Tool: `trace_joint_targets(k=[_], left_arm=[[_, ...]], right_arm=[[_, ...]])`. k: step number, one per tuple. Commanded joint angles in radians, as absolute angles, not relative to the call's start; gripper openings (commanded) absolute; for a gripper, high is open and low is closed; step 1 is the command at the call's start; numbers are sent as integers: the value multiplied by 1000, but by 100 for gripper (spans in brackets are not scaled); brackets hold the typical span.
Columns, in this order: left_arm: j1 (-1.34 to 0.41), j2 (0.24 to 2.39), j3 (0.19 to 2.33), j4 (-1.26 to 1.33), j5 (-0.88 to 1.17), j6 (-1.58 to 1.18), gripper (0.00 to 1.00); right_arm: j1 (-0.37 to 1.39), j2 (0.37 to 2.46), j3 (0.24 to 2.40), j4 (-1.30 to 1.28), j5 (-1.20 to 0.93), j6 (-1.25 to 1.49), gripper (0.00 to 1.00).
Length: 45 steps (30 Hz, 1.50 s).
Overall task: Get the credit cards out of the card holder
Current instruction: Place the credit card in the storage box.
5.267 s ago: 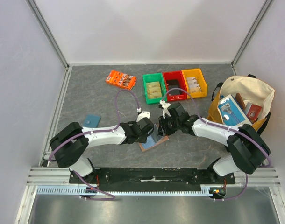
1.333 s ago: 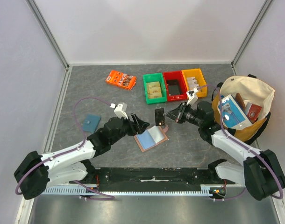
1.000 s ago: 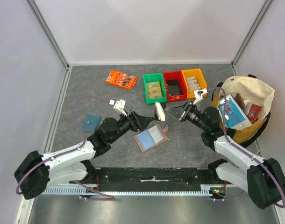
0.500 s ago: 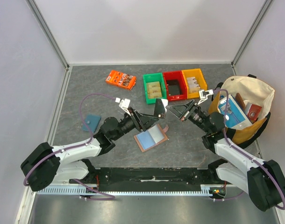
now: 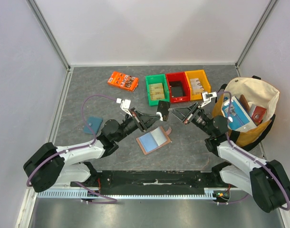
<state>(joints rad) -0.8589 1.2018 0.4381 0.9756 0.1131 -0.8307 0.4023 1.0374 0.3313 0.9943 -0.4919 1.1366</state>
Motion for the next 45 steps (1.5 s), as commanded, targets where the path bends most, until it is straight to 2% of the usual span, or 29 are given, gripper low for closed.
trace_joint_targets(k=[1,7,15,18,21,26,29,36,39,43,45], left_arm=[[-844,1171,439,997,117,-818,2],[-747,1066,474,706,228,-689,2],[-637,968,641,163,511,-378,2],[-638,966,734,-18,578,-255,2],[-637,966,801,-142,626,-166,2],[-637,977,870,-216,704,-106,2],[-637,1000,885,-207,779,-106,2],[-637,1006,893,-190,838,-106,2],[-637,1003,891,-190,828,-103,2],[-638,1002,894,-189,776,-107,4],[-635,1002,905,-204,686,-112,16]], right_arm=[[408,1057,322,1062,-518,1115,15],[399,1083,423,916,-670,967,49],[397,1026,664,380,-782,478,64],[397,1028,735,246,-831,359,66],[397,1040,759,230,-897,331,66],[403,1060,759,268,-1008,338,61],[408,1071,759,276,-1049,334,54],[420,1095,761,287,-1095,341,25],[423,1106,767,287,-1120,339,2],[423,1109,778,264,-1138,321,0],[423,1112,790,220,-1117,296,0]])
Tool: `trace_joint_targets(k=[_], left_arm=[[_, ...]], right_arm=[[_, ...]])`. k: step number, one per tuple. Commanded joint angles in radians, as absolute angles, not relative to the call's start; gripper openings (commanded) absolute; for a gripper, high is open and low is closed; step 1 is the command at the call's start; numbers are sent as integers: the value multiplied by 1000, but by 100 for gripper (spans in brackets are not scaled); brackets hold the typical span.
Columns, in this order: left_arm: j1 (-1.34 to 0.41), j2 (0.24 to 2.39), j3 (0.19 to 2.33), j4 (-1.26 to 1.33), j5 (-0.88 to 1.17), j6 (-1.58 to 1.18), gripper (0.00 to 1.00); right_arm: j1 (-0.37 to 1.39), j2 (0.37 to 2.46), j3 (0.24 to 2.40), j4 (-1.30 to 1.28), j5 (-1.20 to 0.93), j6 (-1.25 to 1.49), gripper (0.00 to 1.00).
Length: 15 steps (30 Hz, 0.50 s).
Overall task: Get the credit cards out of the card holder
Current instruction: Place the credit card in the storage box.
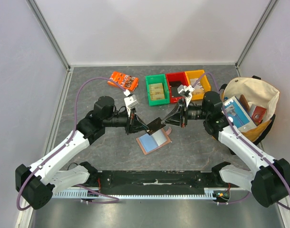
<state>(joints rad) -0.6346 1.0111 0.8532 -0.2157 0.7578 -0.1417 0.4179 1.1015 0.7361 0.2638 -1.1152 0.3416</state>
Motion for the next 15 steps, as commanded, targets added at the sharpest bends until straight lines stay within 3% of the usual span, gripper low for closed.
trace_joint_targets(k=[1,3,5,15], left_arm=[[-634,1003,913,-224,625,-112,28],[-629,1002,931,-258,493,-112,56],[-623,989,940,-281,355,-110,73],[-597,825,855,-210,-270,-63,93]], right_arm=[[423,1114,795,210,-1097,290,0],[422,1120,805,189,-1053,288,0],[416,1129,821,169,-1010,288,0],[302,1230,1037,-142,-505,235,0]])
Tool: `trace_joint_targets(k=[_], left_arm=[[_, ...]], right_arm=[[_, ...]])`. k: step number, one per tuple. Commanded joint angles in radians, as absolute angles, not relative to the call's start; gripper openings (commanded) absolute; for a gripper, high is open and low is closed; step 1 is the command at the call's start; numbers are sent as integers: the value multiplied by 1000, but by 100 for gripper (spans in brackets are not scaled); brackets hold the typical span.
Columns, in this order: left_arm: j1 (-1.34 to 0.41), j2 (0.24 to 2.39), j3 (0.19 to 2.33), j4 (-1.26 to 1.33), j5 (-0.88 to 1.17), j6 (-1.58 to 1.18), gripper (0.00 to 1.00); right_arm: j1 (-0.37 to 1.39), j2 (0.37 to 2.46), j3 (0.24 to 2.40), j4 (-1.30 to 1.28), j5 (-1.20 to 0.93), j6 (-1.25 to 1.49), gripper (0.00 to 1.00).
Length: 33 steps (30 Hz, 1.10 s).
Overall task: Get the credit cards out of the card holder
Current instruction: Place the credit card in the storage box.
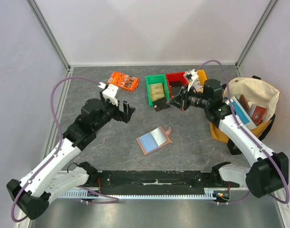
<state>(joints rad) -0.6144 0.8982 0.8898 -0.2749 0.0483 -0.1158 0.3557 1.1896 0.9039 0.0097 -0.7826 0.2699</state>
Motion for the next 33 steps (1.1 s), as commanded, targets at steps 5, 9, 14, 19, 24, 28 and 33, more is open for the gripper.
trace_joint_targets(k=[5,9,14,19,24,28,33], left_arm=[[-522,743,804,-180,-402,-94,96],[-436,701,789,-201,-468,-150,99],[-367,657,776,-193,-437,-184,99],[-350,618,762,-180,-436,-190,99],[-341,589,749,-164,-437,-192,99],[-336,575,746,-166,-452,-201,99],[-334,545,735,-156,-508,-213,99]], right_arm=[[252,1359,1192,-300,-263,226,0],[238,1488,1296,-339,-125,199,0],[218,1663,1397,-339,-84,189,0],[216,1817,1485,-316,-161,204,0],[216,1939,1552,-281,-262,259,0],[216,1973,1556,-282,-232,278,0],[213,1867,1517,-316,-66,270,45]])
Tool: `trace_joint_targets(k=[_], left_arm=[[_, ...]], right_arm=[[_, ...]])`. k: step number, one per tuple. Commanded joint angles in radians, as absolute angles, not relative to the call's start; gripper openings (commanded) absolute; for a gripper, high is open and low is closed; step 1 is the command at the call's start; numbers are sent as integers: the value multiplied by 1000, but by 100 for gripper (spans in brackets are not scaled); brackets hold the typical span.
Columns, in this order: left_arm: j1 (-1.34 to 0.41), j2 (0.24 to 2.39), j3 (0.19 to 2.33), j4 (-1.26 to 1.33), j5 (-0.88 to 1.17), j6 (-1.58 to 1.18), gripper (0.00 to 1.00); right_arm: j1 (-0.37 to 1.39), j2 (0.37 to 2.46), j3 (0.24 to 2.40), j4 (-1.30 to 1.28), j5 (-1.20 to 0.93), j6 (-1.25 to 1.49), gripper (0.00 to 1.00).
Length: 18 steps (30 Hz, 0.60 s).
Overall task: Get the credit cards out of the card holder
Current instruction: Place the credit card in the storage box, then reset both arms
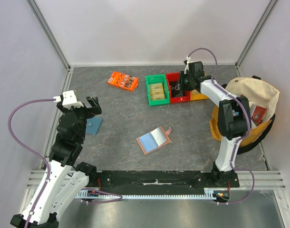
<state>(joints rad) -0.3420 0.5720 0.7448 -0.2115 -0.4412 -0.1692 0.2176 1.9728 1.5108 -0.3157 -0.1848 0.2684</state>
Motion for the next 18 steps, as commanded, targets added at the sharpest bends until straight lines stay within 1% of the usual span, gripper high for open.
trace_joint_targets(k=[1,5,7,8,10,13,18], left_arm=[[-333,535,730,-152,-518,-216,99],[-331,486,712,-126,-543,-224,99],[-330,456,697,-107,-560,-224,99],[-331,437,689,-100,-572,-225,99],[-330,401,677,-89,-598,-225,99],[-330,341,649,-84,-630,-222,99],[-331,220,604,-106,-632,-236,99]], right_arm=[[215,1840,1510,-330,-30,262,51],[215,1692,1468,-370,96,241,69],[213,1607,1433,-374,126,239,77],[212,1561,1408,-376,136,239,84],[213,1453,1375,-376,161,239,91],[215,1260,1324,-379,198,236,98],[215,976,1227,-380,300,213,98]])
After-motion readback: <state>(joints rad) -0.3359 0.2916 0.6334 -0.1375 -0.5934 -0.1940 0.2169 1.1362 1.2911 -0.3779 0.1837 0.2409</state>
